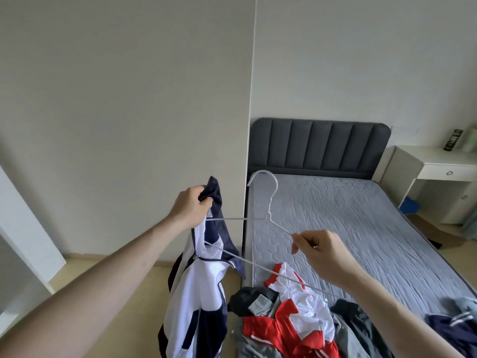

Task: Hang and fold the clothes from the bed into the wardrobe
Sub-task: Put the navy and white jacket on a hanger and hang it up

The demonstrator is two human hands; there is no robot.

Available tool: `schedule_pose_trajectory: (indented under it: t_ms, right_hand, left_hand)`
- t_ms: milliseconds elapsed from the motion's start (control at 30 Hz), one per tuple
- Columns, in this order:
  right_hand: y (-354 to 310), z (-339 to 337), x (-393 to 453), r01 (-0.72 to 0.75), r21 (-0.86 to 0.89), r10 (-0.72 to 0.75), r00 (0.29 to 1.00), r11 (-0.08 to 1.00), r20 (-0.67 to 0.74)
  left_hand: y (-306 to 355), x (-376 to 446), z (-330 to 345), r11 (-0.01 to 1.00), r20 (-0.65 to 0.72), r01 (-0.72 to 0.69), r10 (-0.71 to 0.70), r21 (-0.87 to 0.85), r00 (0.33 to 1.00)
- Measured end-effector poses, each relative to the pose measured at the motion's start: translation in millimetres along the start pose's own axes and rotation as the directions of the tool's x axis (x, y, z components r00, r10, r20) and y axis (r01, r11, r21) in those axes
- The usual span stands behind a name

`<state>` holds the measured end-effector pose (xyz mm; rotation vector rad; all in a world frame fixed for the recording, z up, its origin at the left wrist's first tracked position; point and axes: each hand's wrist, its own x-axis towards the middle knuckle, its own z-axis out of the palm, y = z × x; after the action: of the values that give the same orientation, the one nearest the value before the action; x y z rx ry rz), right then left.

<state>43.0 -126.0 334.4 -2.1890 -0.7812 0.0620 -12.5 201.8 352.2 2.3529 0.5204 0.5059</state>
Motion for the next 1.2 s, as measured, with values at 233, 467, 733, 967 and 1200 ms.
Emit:
schedule_pose_trajectory:
  t_ms: [233,467,733,967,1200]
  right_hand:
    - [-9,35,6,-0.038,0.083,0.038,0.999,0.996,-0.006]
    - [-17,53,5,-0.081,0.187,0.085,0.996,0.979,-0.013]
    - [-7,53,-6,-0.052,0.377,0.091,0.992,0.925,-0.089]
    - [1,45,-9,0.064,0.403,0.017,0.98,0.913,-0.196]
    - [6,27,-12,0.187,0.209,-0.039,0.828,0.96,-0.56]
  left_hand:
    - [34,-13,-4,0.973,0.023,-0.138,0.145,-0.185,0.989]
    - [52,-25,-11,0.919,0.158,-0.146,0.216,-0.366,0.963]
    - [60,-42,-23,0.934,0.529,-0.357,0.316,-0.025,0.788]
    - [49,-12,-35,0.698,0.371,-0.609,0.489,0.377,0.789]
    - [47,5,-39,0.703,0.2,-0.632,0.602,0.326,0.773]
